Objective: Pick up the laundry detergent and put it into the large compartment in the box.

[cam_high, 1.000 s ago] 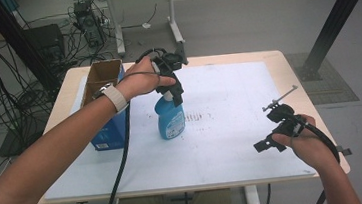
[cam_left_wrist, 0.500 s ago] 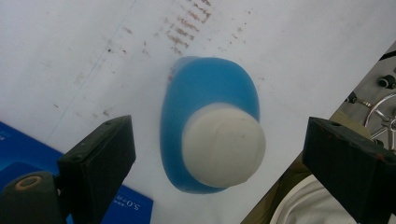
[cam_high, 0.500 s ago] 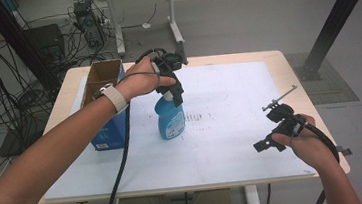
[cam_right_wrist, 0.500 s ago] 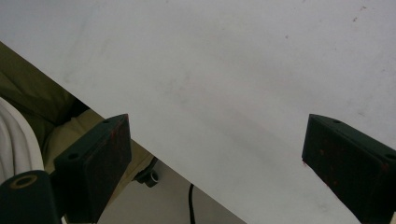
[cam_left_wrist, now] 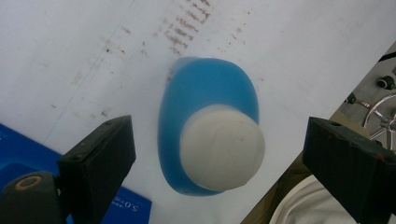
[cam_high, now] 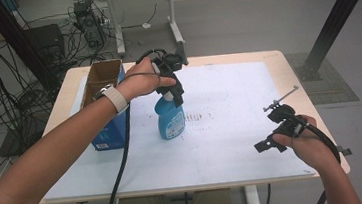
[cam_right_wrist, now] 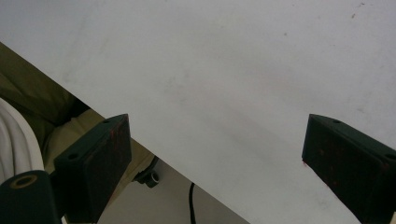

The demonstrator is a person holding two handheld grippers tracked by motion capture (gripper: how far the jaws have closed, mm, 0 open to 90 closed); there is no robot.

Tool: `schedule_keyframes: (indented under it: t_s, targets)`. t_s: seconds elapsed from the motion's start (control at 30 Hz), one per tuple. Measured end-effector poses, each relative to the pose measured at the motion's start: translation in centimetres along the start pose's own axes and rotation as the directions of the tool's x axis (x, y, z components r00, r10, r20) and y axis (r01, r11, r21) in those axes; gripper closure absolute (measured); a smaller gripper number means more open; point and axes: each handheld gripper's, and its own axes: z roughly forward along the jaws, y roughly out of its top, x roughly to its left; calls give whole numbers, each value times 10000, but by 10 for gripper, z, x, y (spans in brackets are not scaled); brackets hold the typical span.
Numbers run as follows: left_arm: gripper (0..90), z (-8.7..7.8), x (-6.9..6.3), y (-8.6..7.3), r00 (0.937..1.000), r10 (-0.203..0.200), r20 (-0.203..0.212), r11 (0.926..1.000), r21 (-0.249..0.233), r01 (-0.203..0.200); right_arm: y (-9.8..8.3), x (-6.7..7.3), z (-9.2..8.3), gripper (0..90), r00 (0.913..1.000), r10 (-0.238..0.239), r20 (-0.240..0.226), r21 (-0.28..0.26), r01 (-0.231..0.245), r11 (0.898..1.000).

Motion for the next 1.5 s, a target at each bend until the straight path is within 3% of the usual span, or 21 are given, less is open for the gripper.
schedule_keyframes:
  t_s: [1.5]
  targets:
    - [101, 6, 0, -2, 9999, -98, -19, 9999, -79, 98, -2, -2, 2, 83, 10000, 88, -5, -12, -88, 10000]
